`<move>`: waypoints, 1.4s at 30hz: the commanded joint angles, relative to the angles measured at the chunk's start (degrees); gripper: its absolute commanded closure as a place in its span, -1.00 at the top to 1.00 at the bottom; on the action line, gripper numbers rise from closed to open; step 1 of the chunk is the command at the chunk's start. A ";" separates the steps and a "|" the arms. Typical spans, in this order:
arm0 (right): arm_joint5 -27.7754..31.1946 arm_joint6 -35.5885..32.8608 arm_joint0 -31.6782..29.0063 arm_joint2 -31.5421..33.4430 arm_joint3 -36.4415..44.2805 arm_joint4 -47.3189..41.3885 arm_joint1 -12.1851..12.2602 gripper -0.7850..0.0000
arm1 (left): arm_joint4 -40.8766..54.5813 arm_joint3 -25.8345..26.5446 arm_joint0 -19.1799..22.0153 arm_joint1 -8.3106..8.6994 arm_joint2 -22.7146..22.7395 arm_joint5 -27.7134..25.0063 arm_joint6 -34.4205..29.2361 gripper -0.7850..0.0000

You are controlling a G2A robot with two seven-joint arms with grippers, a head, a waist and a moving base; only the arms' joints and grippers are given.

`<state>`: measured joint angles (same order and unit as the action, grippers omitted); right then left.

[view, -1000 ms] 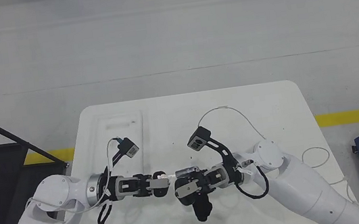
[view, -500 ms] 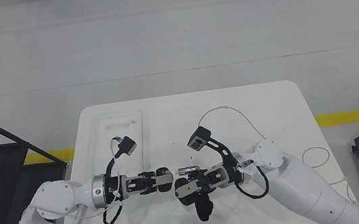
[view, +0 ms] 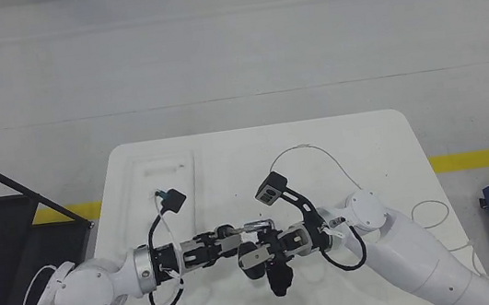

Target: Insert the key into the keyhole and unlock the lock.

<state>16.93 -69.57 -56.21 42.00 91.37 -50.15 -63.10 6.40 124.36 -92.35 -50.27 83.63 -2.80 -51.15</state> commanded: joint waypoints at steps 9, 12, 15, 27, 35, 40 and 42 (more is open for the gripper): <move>0.00 0.00 0.00 0.00 0.00 -0.01 0.00 -1.00 | -10.60 4.78 -4.81 0.07 0.69 2.01 5.76 -1.00; 0.00 0.00 0.00 0.00 0.00 -0.01 0.00 -1.00 | -15.23 6.14 -5.50 0.10 0.51 4.08 7.12 -1.00; 0.00 0.00 0.00 0.00 0.00 -0.01 0.00 -1.00 | -20.88 8.35 -6.15 0.04 -0.55 6.54 9.25 -1.00; 0.00 0.00 0.00 0.00 0.00 -0.01 0.00 -1.00 | -40.21 10.29 -4.70 -0.77 -10.46 13.90 14.32 -1.00; 0.00 0.00 0.00 0.00 0.00 -0.01 0.00 -1.00 | -38.28 10.29 -3.38 -1.57 -11.94 15.53 16.77 -1.00; 0.00 0.00 0.00 0.00 0.00 -0.01 0.00 -1.00 | -36.89 10.17 -4.28 -1.67 -10.44 14.73 17.38 1.00; 0.00 0.00 0.00 0.00 0.00 -0.01 0.00 -1.00 | -38.03 9.78 -4.43 -1.65 -9.89 16.22 16.40 1.00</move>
<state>16.93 -69.57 -56.21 42.01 91.37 -50.16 -63.10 -30.97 134.27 -96.75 -51.93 73.54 12.56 -34.19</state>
